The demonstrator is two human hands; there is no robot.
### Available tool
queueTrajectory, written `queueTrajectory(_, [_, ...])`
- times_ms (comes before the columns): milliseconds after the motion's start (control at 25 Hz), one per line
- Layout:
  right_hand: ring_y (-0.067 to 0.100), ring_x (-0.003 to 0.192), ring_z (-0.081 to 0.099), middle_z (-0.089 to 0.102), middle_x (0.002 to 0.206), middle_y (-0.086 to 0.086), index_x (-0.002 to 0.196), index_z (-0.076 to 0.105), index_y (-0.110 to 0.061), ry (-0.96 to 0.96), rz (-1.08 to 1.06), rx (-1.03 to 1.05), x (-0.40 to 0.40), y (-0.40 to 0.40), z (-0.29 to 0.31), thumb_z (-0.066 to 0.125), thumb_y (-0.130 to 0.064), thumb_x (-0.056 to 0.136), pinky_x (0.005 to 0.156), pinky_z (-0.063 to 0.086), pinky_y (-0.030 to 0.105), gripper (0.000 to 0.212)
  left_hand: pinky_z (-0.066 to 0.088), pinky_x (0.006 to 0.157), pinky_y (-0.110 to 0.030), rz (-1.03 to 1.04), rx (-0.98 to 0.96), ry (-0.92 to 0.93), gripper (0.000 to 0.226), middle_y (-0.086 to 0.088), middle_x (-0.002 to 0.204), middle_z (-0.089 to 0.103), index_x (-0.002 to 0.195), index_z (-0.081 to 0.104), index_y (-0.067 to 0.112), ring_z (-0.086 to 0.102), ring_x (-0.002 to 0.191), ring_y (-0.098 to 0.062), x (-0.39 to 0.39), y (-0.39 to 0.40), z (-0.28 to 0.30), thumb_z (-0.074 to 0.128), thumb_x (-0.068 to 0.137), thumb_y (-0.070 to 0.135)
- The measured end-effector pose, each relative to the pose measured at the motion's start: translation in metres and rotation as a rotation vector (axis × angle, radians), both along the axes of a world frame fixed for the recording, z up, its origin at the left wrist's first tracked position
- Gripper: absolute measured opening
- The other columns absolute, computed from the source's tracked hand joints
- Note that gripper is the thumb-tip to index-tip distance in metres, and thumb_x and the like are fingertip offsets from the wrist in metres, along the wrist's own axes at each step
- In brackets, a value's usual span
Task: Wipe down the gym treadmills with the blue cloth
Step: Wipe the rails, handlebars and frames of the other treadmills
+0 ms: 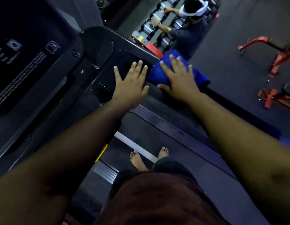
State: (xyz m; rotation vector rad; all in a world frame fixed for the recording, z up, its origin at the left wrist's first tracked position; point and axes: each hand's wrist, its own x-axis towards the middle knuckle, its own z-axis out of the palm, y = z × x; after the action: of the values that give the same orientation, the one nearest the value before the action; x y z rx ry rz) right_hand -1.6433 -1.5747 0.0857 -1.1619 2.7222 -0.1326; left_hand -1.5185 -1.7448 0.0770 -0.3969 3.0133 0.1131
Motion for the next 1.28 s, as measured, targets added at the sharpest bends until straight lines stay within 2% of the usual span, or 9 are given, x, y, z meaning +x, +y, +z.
queueTrajectory(40, [0.034,0.153,-0.002,-0.009,0.167,0.008,0.158,0.001,-0.035,-0.028,0.058,0.128,-0.009,-0.006,-0.011,0.039,-0.070,0.092,0.115,0.011,0.070,0.084,-0.002,0.112,-0.074,-0.024,-0.012,-0.031,0.071,-0.001,0.168,0.000,0.158,0.007,0.018,0.000,0.154,-0.015,-0.015,-0.001,-0.004,0.032,0.099,0.049])
queueTrajectory(120, [0.033,0.153,-0.002,-0.010,0.167,0.004,0.157,-0.004,-0.037,-0.013,0.115,0.160,-0.016,-0.018,-0.025,0.023,-0.074,0.093,0.113,0.013,0.070,0.079,-0.003,0.113,-0.072,-0.053,0.005,-0.061,0.071,0.000,0.168,-0.002,0.158,0.002,0.017,-0.002,0.154,-0.014,-0.039,-0.006,-0.012,0.031,0.101,0.046])
queueTrajectory(240, [0.032,0.152,0.012,0.001,0.168,0.001,0.157,0.003,-0.039,0.046,0.131,0.080,-0.022,-0.012,-0.026,0.029,-0.055,0.102,0.108,0.026,0.063,0.063,-0.004,0.115,-0.070,-0.098,0.040,-0.075,0.077,-0.002,0.167,-0.005,0.158,-0.002,0.018,-0.005,0.154,-0.017,-0.050,-0.008,-0.022,0.034,0.098,0.048])
queueTrajectory(360, [0.033,0.148,0.023,0.011,0.166,0.004,0.156,0.004,-0.039,0.089,0.039,0.062,-0.024,0.036,-0.036,0.034,-0.047,0.103,0.098,0.036,0.057,0.062,-0.004,0.116,-0.068,-0.167,-0.021,-0.102,0.085,-0.005,0.166,-0.013,0.158,-0.009,0.021,-0.010,0.153,-0.020,-0.050,-0.003,-0.030,0.034,0.093,0.056])
queueTrajectory(600, [0.038,0.145,0.027,0.015,0.164,0.016,0.158,-0.001,-0.020,0.096,-0.044,0.188,-0.025,-0.016,-0.031,0.034,-0.052,0.101,0.103,0.034,0.063,0.073,-0.007,0.117,-0.067,-0.181,0.064,-0.095,0.096,-0.003,0.166,-0.017,0.157,-0.014,0.020,-0.017,0.152,-0.019,-0.055,-0.008,-0.028,0.040,0.087,0.060])
queueTrajectory(840, [0.036,0.139,0.033,0.019,0.163,0.009,0.157,0.002,-0.035,0.129,-0.027,0.160,-0.023,0.056,-0.032,0.042,-0.055,0.096,0.093,0.040,0.059,0.075,-0.005,0.116,-0.067,-0.232,0.042,-0.105,0.105,-0.006,0.164,-0.023,0.154,-0.021,0.017,-0.020,0.151,-0.022,-0.056,-0.012,-0.031,0.043,0.086,0.065])
queueTrajectory(1000, [0.039,0.136,0.037,0.027,0.159,0.014,0.158,0.006,-0.020,0.097,-0.109,0.224,-0.028,-0.020,-0.035,0.042,-0.051,0.099,0.099,0.035,0.062,0.075,-0.008,0.117,-0.065,-0.230,0.128,-0.071,0.104,-0.003,0.165,-0.021,0.154,-0.022,0.014,-0.019,0.151,-0.020,-0.057,-0.016,-0.032,0.038,0.086,0.064])
queueTrajectory(1080, [0.037,0.136,0.037,0.027,0.159,0.013,0.158,0.007,-0.023,0.083,-0.093,0.205,-0.026,-0.038,-0.034,0.040,-0.056,0.097,0.100,0.035,0.061,0.076,-0.011,0.116,-0.065,-0.239,0.161,-0.059,0.100,-0.002,0.165,-0.019,0.155,-0.020,0.014,-0.018,0.152,-0.019,-0.054,-0.017,-0.032,0.033,0.086,0.063])
queueTrajectory(1280, [0.034,0.125,0.047,0.044,0.145,0.011,0.157,0.013,-0.038,0.140,-0.258,0.149,-0.013,0.078,-0.031,0.036,-0.070,0.091,0.093,0.037,0.053,0.076,-0.009,0.111,-0.074,-0.419,0.047,-0.003,0.088,-0.004,0.167,-0.009,0.158,-0.004,0.013,-0.009,0.153,-0.018,-0.071,0.001,-0.027,0.027,0.091,0.060])
